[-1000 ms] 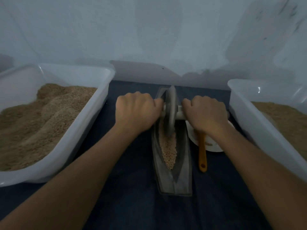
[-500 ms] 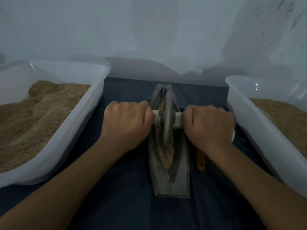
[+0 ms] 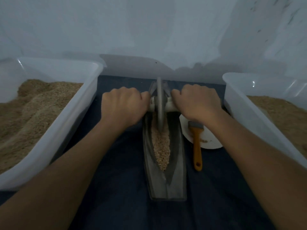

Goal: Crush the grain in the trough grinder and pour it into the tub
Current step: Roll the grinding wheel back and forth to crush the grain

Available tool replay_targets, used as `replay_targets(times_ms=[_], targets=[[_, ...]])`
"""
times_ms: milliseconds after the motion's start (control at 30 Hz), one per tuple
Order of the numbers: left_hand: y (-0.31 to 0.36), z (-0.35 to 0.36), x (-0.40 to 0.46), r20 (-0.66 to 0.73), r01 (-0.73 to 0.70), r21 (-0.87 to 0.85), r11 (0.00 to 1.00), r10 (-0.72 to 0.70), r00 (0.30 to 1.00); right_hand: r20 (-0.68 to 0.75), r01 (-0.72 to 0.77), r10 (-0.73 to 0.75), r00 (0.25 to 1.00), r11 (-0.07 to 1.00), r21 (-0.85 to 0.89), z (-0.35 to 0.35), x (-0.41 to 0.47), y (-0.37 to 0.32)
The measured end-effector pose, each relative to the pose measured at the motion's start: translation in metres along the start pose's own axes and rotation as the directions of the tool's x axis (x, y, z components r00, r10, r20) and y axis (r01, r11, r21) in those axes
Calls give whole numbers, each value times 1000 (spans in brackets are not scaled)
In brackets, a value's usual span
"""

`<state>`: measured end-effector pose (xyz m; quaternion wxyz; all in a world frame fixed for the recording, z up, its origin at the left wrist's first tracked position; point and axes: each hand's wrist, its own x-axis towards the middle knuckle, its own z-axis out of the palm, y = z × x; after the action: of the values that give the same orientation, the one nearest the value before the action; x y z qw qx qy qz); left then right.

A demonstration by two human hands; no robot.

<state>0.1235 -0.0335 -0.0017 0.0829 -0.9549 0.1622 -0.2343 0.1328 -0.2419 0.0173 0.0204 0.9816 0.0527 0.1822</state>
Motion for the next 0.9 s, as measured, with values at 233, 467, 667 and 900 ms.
replay_targets(times_ms=[233, 467, 667, 900], targets=[[14, -24, -70, -212, 54, -232, 971, -104, 972, -355, 61, -11, 935, 990, 131, -4, -97, -10], [15, -22, -79, -260, 19, -239, 971, -83, 962, -432, 108, -66, 900, 991, 75, -7, -97, -13], [5, -5, -28, -163, -41, 23, 999, 44, 986, -139, 12, -12, 990, 1000, 1, 1, -26, -2], [4, -5, 35, 43, 103, -118, 988, -98, 994, 275, -56, 38, 961, 997, 56, 10, 17, 18]])
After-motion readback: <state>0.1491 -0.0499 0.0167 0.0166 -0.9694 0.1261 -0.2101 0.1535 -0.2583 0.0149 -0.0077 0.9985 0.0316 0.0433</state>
